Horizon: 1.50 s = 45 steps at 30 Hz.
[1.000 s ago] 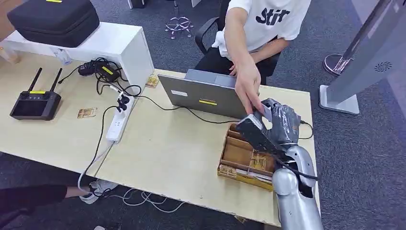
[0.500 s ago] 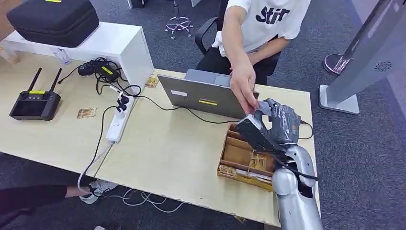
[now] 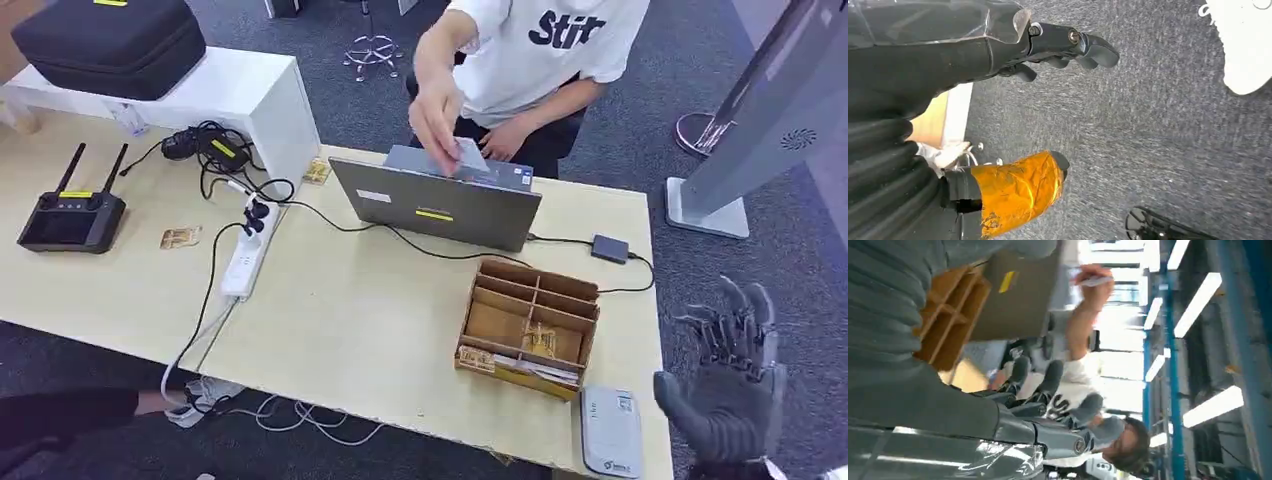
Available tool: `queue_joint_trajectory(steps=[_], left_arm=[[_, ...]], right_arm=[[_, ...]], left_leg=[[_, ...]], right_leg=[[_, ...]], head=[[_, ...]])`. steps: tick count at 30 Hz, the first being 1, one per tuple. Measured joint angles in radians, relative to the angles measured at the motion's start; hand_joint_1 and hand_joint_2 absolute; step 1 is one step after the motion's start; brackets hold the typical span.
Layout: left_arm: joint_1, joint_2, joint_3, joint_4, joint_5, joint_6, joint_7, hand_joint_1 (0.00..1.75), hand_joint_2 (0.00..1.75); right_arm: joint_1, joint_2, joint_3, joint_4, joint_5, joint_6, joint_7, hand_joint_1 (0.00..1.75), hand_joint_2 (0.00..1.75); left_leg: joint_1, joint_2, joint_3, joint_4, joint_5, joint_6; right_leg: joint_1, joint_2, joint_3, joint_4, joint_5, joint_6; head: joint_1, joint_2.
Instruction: Pass the card to the sensor for recognition and then transmit it.
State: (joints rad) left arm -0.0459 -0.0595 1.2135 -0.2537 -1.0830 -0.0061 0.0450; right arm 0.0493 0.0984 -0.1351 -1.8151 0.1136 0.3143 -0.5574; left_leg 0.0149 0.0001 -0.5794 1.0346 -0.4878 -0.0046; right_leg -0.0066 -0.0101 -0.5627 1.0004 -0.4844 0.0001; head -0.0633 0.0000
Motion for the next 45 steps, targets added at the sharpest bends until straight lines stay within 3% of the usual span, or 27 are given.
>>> queue_joint_trajectory(steps=[10, 13, 17, 22, 25, 29, 35, 39, 45], left_arm=[[-0.001, -0.009, 0.026, 0.0, -0.002, 0.008, 0.001, 0.0, 1.75], [-0.002, -0.012, 0.035, 0.0, -0.002, 0.009, 0.001, 0.0, 1.75], [-0.004, -0.014, 0.043, 0.0, -0.002, 0.01, 0.001, 0.0, 1.75], [-0.008, -0.015, 0.051, 0.0, -0.008, 0.01, -0.003, 0.0, 1.75], [-0.012, -0.013, 0.053, 0.0, -0.013, 0.009, -0.006, 0.0, 1.75], [-0.014, -0.01, 0.059, 0.0, -0.016, 0.009, -0.008, 0.0, 1.75], [-0.015, -0.009, 0.063, 0.0, -0.018, 0.009, -0.008, 0.0, 1.75], [-0.017, -0.01, 0.066, 0.0, -0.028, 0.01, -0.008, 0.0, 1.75], [-0.02, -0.009, 0.066, 0.0, -0.034, 0.01, -0.008, 0.0, 1.75]], right_arm=[[0.077, -0.031, -0.015, -0.106, 0.322, -0.156, -0.034, 0.0, 1.75], [0.112, -0.054, 0.024, -0.125, 0.508, -0.247, -0.039, 0.0, 1.75], [0.145, -0.092, 0.091, -0.133, 0.612, -0.316, -0.027, 0.0, 1.75], [0.181, -0.205, 0.266, -0.116, 0.918, -0.454, 0.09, 0.0, 1.75], [0.174, -0.269, 0.389, -0.08, 1.011, -0.508, 0.177, 0.0, 1.75], [0.138, -0.314, 0.507, -0.023, 1.082, -0.521, 0.248, 0.0, 1.75], [0.087, -0.338, 0.597, 0.045, 1.168, -0.535, 0.334, 0.0, 1.75], [0.04, -0.338, 0.639, 0.096, 1.297, -0.564, 0.477, 0.0, 1.75], [-0.005, -0.336, 0.671, 0.146, 1.318, -0.57, 0.502, 0.0, 1.75]], left_leg=[[0.0, 0.0, 0.0, 0.0, 0.001, 0.0], [0.0, 0.0, 0.0, 0.0, 0.001, 0.0], [0.0, 0.0, 0.0, 0.0, 0.001, 0.0], [0.0, 0.0, 0.0, 0.0, 0.001, 0.0], [0.0, 0.0, 0.0, 0.0, 0.001, 0.0], [0.0, 0.0, 0.0, 0.0, 0.001, 0.0], [0.0, 0.0, 0.0, 0.0, 0.001, 0.0], [0.0, 0.001, 0.0, 0.0, 0.001, 0.0], [0.0, 0.0, 0.0, 0.0, 0.002, 0.0]], right_leg=[[0.0, 0.001, 0.0, 0.001, 0.001, -0.001], [0.0, 0.001, 0.0, 0.001, 0.001, 0.0], [0.0, 0.001, 0.0, 0.001, 0.001, 0.0], [0.0, 0.001, 0.001, 0.001, 0.001, 0.0], [0.0, 0.001, 0.001, 0.001, 0.001, 0.0], [0.0, 0.001, 0.001, 0.001, 0.001, 0.0], [0.0, 0.001, 0.001, 0.001, 0.001, 0.0], [0.0, 0.002, 0.001, 0.001, 0.001, 0.0], [0.0, 0.001, 0.001, 0.001, 0.001, 0.0]], head=[[0.0, 0.0], [0.0, 0.0], [0.0, 0.0], [0.0, 0.0], [0.0, 0.0], [0.0, 0.0], [0.0, 0.0], [0.0, 0.0], [0.0, 0.0]])
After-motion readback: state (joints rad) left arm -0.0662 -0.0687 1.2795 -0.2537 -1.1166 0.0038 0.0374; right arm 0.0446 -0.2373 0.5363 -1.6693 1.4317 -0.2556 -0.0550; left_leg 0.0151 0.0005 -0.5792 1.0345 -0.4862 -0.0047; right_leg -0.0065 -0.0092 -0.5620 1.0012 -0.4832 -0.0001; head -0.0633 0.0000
